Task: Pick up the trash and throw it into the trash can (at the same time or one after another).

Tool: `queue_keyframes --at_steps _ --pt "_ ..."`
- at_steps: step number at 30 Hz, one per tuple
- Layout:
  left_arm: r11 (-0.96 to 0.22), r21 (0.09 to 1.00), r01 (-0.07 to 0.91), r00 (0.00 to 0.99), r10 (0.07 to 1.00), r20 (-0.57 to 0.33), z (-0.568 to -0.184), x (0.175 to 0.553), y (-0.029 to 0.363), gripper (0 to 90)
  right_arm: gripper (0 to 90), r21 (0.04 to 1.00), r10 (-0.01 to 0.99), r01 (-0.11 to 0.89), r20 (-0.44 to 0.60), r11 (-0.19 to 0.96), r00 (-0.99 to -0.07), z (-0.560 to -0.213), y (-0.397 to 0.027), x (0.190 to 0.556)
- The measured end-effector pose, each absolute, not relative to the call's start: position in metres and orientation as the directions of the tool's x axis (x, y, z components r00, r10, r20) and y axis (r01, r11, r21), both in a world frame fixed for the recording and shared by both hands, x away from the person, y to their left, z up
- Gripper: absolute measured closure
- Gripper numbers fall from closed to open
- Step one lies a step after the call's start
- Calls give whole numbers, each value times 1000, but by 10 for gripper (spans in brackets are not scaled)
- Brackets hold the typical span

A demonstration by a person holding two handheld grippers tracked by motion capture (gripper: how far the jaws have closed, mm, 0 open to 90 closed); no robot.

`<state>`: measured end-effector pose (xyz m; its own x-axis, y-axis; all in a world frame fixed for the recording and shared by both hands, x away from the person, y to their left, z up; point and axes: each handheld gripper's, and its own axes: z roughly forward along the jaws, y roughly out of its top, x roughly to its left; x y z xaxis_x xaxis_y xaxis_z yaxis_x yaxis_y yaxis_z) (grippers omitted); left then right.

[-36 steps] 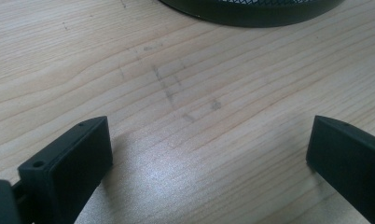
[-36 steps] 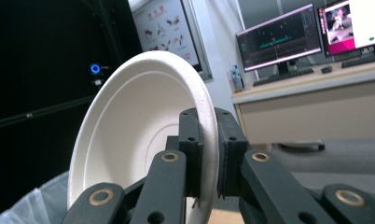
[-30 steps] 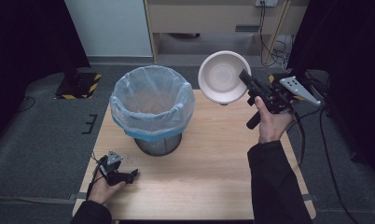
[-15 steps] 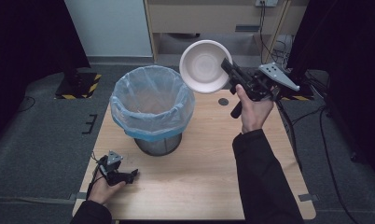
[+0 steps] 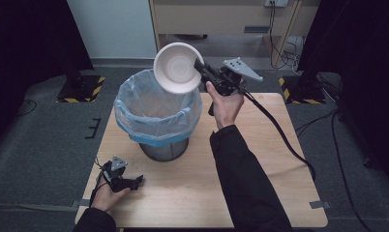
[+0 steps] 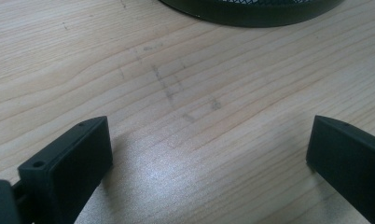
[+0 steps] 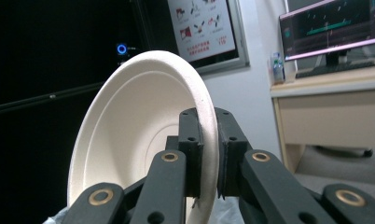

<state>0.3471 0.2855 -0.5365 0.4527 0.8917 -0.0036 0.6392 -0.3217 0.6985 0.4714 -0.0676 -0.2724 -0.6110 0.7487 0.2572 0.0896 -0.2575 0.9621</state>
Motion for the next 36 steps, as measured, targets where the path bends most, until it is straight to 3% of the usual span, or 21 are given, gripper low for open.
queue_keyframes --at_steps 10,11,14,16,20,23,28,36 --pt "-321 699 639 453 892 -4 -536 347 285 0 827 971 755 150 239 -186 -611 -306 -34 490" --pt "-321 699 639 453 892 -4 -536 347 285 0 805 972 750 157 235 -175 -618 -308 -32 491" --pt "-321 699 639 453 891 -4 -536 347 285 0 615 970 708 219 230 -108 -668 -314 -30 497" --pt "-322 699 639 453 892 -4 -536 347 285 0 537 978 719 202 178 -53 -672 -312 -34 496" --pt "-321 699 640 453 892 -5 -537 347 285 0 411 981 739 159 186 -108 -647 -302 -60 484" --pt "-323 698 639 454 891 -3 -536 347 285 0 301 986 791 151 145 -67 -595 -306 -93 473" --pt "-323 697 640 453 892 -2 -536 347 285 0 272 977 809 208 153 -38 -567 -335 -137 449" --pt "-321 697 641 450 893 -3 -536 346 285 0 242 920 833 389 173 55 -526 -417 -190 413"
